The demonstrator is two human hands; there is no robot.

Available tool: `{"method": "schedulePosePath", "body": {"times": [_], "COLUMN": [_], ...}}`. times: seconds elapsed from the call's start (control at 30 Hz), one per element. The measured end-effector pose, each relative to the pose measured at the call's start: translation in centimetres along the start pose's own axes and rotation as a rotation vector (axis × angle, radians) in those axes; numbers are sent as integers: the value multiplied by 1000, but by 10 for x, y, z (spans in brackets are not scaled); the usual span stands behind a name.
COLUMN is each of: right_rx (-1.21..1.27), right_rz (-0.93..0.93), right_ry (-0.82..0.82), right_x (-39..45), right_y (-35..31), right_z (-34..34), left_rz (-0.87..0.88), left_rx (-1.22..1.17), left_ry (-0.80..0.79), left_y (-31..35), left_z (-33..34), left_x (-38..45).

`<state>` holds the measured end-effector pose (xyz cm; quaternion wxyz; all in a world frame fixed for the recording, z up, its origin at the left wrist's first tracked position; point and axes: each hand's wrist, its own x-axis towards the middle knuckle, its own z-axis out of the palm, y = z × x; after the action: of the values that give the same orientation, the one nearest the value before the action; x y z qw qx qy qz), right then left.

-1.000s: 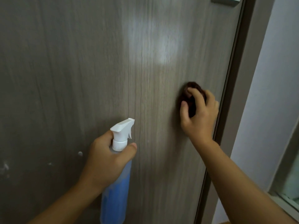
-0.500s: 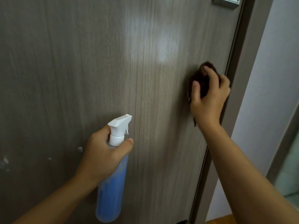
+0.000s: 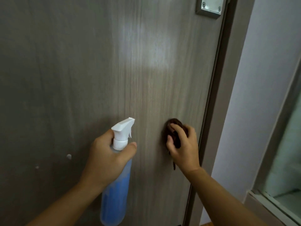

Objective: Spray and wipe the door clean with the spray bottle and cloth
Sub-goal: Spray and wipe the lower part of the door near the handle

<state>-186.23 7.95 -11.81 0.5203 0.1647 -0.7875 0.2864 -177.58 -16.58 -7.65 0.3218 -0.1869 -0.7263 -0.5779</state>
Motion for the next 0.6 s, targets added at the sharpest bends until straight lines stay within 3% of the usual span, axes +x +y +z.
{"method": "schedulePosePath", "body": {"times": [0.17,0.33,0.6], "right_rx": [207,224,220], "right_rz": [201,240,314], "right_ry": [280,436,283], "right_x": [33,58,31], "right_y": [-7,-5,8], "right_z": [-21,-43,-49], "left_rz": [-34,-24,-40], "left_rx": [23,38,62], "left_ry": [0,-53,-86], "left_y": [17,30,33], "left_z": [42,74,98], "left_x": [10,28,25]}}
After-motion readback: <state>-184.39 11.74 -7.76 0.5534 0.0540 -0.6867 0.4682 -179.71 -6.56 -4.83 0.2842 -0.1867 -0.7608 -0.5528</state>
